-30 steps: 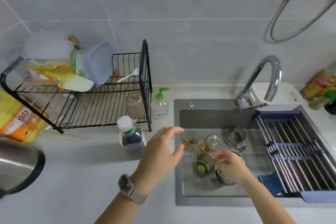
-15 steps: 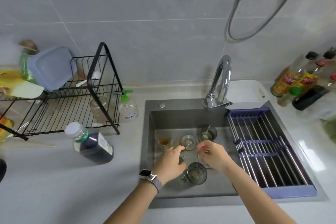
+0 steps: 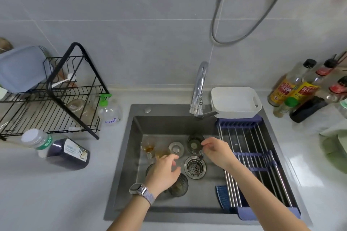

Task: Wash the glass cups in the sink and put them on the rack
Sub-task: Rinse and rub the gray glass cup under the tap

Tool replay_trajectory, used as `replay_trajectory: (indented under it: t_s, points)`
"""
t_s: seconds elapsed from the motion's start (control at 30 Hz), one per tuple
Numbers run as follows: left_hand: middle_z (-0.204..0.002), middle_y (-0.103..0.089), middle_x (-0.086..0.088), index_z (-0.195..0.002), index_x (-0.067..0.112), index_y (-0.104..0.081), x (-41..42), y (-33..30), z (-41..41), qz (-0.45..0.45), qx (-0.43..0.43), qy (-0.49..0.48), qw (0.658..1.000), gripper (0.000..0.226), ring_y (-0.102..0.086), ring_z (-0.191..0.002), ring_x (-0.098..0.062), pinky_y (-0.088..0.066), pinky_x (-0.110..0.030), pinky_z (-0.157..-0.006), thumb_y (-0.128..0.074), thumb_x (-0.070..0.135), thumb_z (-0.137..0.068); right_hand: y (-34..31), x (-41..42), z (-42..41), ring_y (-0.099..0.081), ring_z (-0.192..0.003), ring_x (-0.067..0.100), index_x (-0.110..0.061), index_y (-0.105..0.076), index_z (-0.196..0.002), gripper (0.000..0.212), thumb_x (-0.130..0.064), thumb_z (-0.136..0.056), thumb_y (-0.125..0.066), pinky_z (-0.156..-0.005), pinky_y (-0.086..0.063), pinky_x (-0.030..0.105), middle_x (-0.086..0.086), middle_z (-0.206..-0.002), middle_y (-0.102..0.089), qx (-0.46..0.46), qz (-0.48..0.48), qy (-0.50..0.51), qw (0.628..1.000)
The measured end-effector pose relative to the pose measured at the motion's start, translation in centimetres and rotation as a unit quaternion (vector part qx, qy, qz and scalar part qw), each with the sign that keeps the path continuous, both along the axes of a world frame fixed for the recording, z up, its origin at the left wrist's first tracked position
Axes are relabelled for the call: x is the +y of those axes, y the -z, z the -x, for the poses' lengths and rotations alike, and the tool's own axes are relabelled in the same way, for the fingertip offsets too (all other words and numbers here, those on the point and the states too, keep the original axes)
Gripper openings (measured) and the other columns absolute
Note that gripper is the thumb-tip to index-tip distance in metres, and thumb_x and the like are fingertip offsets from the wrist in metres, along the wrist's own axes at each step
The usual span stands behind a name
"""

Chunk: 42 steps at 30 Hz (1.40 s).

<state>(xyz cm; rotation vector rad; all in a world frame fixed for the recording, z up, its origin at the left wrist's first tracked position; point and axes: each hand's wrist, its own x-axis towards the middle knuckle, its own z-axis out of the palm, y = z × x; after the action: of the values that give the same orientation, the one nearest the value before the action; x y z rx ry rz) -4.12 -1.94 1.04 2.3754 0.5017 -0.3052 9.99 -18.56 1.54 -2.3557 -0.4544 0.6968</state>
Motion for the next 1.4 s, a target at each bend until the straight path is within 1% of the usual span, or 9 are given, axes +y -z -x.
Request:
replay_trajectory:
  t_s: [0.13, 0.27, 0.33, 0.4, 0.53, 0.8, 0.9, 1.03, 1.4]
  points:
    - [-0.108, -0.062, 0.015, -0.131, 0.027, -0.052, -0.3, 0.1, 0.0, 0.01, -0.002, -0.019, 1.0, 0.038, -0.061, -0.095, -0.003, -0.055, -0.028, -0.085, -0.053, 0.036, -0.094, -0.6, -0.2, -3.1, -0.058, -0.094, 0.01, -0.013, -0.062, -0.117, 0.026, -0.01, -0.092, -0.058, -0.085, -0.043, 0.019, 0.002, -0.114, -0.066, -0.07, -0.032, 0.052, 0.996]
    - [-0.103, -0.062, 0.017, -0.127, 0.027, -0.056, 0.3, -0.2, -0.1, 0.019, -0.008, -0.043, 0.999, 0.033, -0.062, -0.094, 0.0, -0.055, -0.028, -0.085, -0.052, 0.034, -0.095, -1.1, 0.8, -6.5, -0.062, -0.087, 0.014, -0.011, -0.051, -0.132, 0.041, -0.013, -0.092, -0.06, -0.083, -0.047, 0.027, 0.009, -0.128, -0.055, -0.146, -0.05, 0.115, 0.981]
    - [-0.105, -0.063, 0.016, -0.125, 0.028, -0.057, 0.8, -0.4, -0.1, 0.016, -0.01, -0.044, 0.999, 0.032, -0.061, -0.094, 0.001, -0.056, -0.028, -0.083, -0.051, 0.034, -0.095, -1.3, 1.6, -7.8, -0.061, -0.106, 0.025, -0.011, -0.045, -0.138, 0.046, -0.014, -0.094, -0.058, -0.094, -0.048, 0.035, 0.011, -0.136, -0.05, -0.154, -0.028, 0.104, 0.982]
    - [-0.106, -0.063, 0.016, -0.123, 0.03, -0.058, 1.3, -0.5, -0.2, 0.011, -0.013, -0.043, 0.999, 0.03, -0.061, -0.094, 0.001, -0.057, -0.029, -0.081, -0.052, 0.034, -0.094, -1.2, 2.5, -9.1, -0.052, -0.121, 0.03, -0.011, -0.043, -0.14, 0.048, -0.016, -0.095, -0.057, -0.1, -0.044, 0.039, 0.012, -0.14, -0.047, -0.151, 0.02, 0.077, 0.985]
    - [-0.109, -0.064, 0.013, -0.122, 0.027, -0.061, 2.2, -0.1, 0.1, 0.013, -0.007, -0.04, 0.999, 0.03, -0.062, -0.093, -0.001, -0.056, -0.027, -0.083, -0.053, 0.03, -0.094, -0.8, 3.8, -10.1, -0.043, -0.128, 0.032, -0.011, -0.043, -0.14, 0.047, -0.019, -0.095, -0.055, -0.101, -0.043, 0.044, 0.012, -0.141, -0.046, -0.148, 0.079, 0.047, 0.985]
    - [-0.106, -0.065, 0.012, -0.121, 0.023, -0.063, 3.4, 1.2, 1.0, 0.027, 0.005, -0.048, 0.998, 0.029, -0.063, -0.091, -0.001, -0.053, -0.017, -0.083, -0.054, 0.025, -0.093, 1.2, 4.1, -9.8, -0.049, -0.121, 0.031, -0.007, -0.054, -0.13, 0.035, -0.01, -0.096, -0.053, -0.102, -0.042, 0.04, 0.014, -0.13, -0.057, -0.178, 0.074, 0.041, 0.98]
    - [-0.105, -0.065, 0.013, -0.121, 0.025, -0.063, 3.5, 1.3, 1.0, 0.027, 0.008, -0.046, 0.999, 0.03, -0.064, -0.09, -0.001, -0.053, -0.017, -0.082, -0.053, 0.025, -0.093, 1.6, 4.0, -10.1, -0.057, -0.114, 0.031, -0.008, -0.055, -0.13, 0.033, -0.009, -0.096, -0.052, -0.095, -0.049, 0.04, 0.014, -0.125, -0.061, -0.169, 0.068, 0.055, 0.982]
    - [-0.104, -0.066, 0.013, -0.119, 0.025, -0.064, 3.8, 1.4, 0.9, 0.028, 0.01, -0.054, 0.998, 0.028, -0.064, -0.089, -0.002, -0.054, -0.018, -0.082, -0.053, 0.025, -0.093, 1.7, 3.7, -10.8, -0.064, -0.1, 0.033, -0.009, -0.063, -0.121, 0.027, -0.008, -0.097, -0.051, -0.084, -0.054, 0.04, 0.016, -0.111, -0.068, -0.188, 0.079, 0.047, 0.978]
    - [-0.102, -0.065, 0.014, -0.119, 0.025, -0.063, 4.2, 1.5, 0.0, 0.037, 0.017, -0.059, 0.997, 0.027, -0.063, -0.091, -0.002, -0.054, -0.018, -0.083, -0.054, 0.026, -0.093, 2.0, 3.3, -10.8, -0.067, -0.095, 0.033, -0.011, -0.066, -0.118, 0.026, -0.008, -0.097, -0.051, -0.083, -0.056, 0.038, 0.016, -0.107, -0.071, -0.195, 0.081, 0.036, 0.977]
